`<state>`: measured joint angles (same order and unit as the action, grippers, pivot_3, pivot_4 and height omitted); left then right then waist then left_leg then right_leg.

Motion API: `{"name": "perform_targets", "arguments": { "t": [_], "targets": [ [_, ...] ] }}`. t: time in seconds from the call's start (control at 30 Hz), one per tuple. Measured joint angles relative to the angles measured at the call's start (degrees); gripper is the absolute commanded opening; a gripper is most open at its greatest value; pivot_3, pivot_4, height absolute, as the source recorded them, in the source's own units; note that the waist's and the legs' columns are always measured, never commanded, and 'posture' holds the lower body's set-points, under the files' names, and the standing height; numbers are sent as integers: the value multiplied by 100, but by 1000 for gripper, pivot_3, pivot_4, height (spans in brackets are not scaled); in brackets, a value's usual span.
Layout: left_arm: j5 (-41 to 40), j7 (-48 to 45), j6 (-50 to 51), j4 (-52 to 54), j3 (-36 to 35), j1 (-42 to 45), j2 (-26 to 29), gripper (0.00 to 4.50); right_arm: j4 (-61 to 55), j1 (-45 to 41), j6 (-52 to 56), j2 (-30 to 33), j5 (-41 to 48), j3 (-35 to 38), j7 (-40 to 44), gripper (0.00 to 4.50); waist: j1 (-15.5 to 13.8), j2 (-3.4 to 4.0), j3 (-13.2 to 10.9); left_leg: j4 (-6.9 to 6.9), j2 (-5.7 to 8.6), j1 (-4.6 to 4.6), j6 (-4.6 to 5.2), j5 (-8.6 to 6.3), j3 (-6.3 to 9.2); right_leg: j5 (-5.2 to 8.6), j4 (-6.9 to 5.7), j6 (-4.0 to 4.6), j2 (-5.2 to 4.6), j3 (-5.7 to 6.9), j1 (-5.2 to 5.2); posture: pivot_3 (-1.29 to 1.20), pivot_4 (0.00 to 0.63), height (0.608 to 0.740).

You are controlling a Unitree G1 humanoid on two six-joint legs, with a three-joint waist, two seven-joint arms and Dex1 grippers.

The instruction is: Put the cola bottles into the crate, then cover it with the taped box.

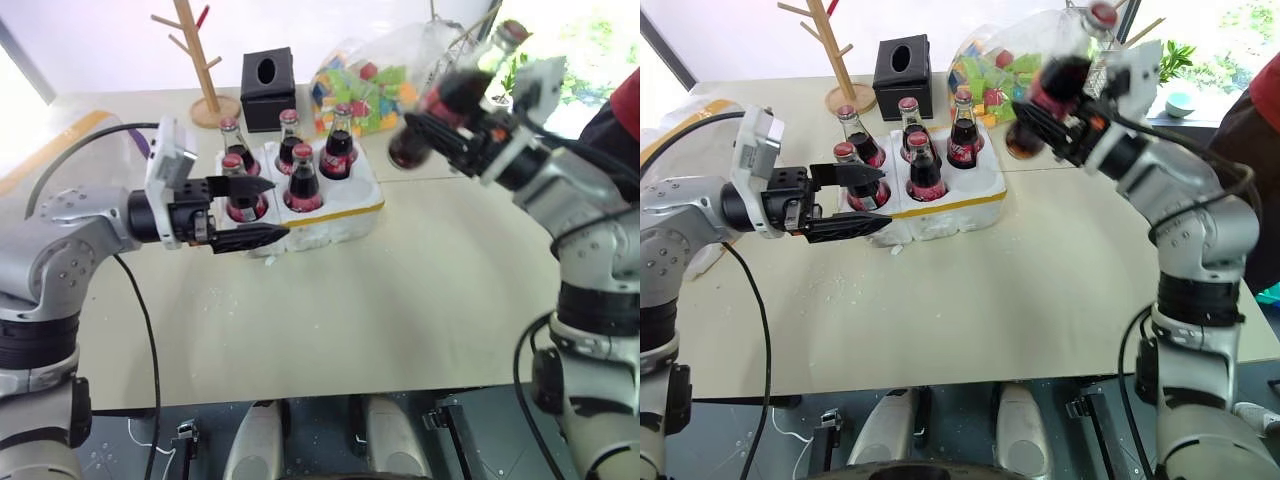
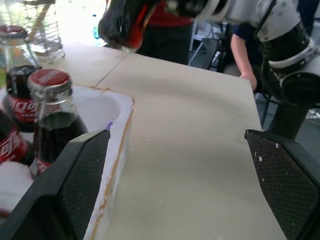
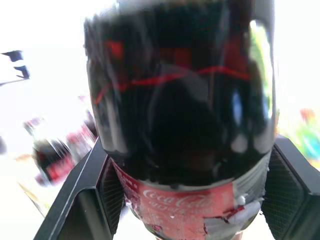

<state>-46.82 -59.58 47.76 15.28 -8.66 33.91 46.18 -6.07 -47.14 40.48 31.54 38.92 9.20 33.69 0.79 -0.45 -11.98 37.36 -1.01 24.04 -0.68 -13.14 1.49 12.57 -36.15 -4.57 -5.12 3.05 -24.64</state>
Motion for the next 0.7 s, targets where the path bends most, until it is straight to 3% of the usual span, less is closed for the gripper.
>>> {"name": "perform_targets", "arguments": {
  "t": [0.2,0.5,0.7],
  "targets": [
    [59,59,-191,-78,-145,-35,87,4500,1206,-166,-272,-697,-695,-917,167,2847,-30,0,-1,-5,0,18,-2,2,-1,0,4,0,-1,0,-11,0,150,740],
    [40,214,-204,84,-401,-381,181,4500,2061,-244,-908,-812,-1730,-1541,379,2847,1,0,-2,-7,1,25,-7,4,-4,-2,-4,0,-2,-1,-28,0,150,740],
    [52,230,-212,59,-489,-520,353,4500,2331,-304,-925,-856,-2001,-1580,430,2847,-19,-2,-1,-4,1,22,-34,21,0,-6,-2,7,-2,-1,-19,0,150,740]
  ]
}}
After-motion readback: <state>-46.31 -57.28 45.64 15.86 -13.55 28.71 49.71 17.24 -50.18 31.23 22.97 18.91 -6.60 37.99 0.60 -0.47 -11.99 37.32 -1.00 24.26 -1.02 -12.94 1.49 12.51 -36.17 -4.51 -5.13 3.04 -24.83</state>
